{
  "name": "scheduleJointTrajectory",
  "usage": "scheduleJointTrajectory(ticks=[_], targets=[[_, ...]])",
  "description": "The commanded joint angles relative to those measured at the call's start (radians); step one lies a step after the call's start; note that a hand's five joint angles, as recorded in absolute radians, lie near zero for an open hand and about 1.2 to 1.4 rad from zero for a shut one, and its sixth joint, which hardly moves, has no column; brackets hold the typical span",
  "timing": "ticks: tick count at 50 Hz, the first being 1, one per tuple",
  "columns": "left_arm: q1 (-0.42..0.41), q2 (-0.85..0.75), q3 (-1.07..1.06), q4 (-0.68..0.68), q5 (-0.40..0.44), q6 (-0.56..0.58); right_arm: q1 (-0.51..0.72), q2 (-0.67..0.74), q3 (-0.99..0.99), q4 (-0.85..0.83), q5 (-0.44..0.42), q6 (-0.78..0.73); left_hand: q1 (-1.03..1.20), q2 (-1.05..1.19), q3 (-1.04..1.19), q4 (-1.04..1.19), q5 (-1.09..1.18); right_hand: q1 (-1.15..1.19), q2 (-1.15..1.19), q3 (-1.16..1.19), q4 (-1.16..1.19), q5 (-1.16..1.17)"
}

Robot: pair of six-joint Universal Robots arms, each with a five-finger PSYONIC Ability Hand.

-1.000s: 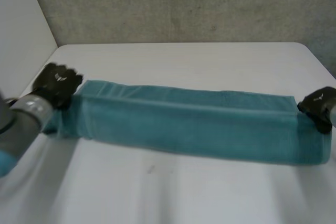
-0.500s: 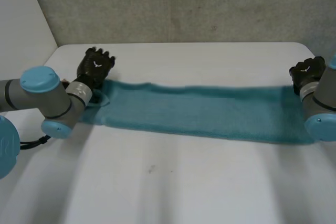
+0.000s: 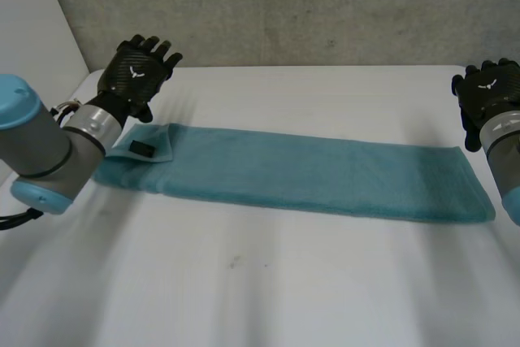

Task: Fold the laundry

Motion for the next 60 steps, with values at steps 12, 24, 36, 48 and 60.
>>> scheduleJointTrajectory(ticks=[12, 24, 36, 48, 60], targets=[[0.112, -0.019, -0.058, -0.138, 0.041, -0.08, -0.011, 0.009, 0.007, 0.025, -0.009, -0.015, 0.016, 0.018, 0.007, 0.016, 0.005, -0.03, -0.044, -0.039, -0.057, -0.062], [0.177, -0.189, 0.045, -0.144, 0.036, 0.07, -0.012, 0.02, -0.004, 0.053, -0.011, -0.02, 0.01, 0.012, 0.001, 0.01, -0.001, -0.03, -0.044, -0.039, -0.057, -0.062], [0.183, -0.344, 0.291, -0.086, -0.022, 0.071, -0.005, 0.048, 0.001, 0.054, -0.009, -0.038, 0.024, 0.027, 0.016, 0.025, 0.013, -0.03, -0.044, -0.039, -0.057, -0.062], [0.174, -0.265, 0.189, 0.06, -0.157, -0.015, -0.014, 0.043, 0.076, 0.051, -0.023, -0.023, 0.022, 0.024, 0.013, 0.022, 0.01, -0.03, -0.044, -0.039, -0.057, -0.062], [0.152, -0.022, -0.101, 0.051, -0.1, -0.022, -0.13, -0.032, 0.182, 0.108, -0.191, 0.005, 0.001, 0.003, -0.008, 0.001, -0.01, -0.03, -0.044, -0.039, -0.057, -0.062]])
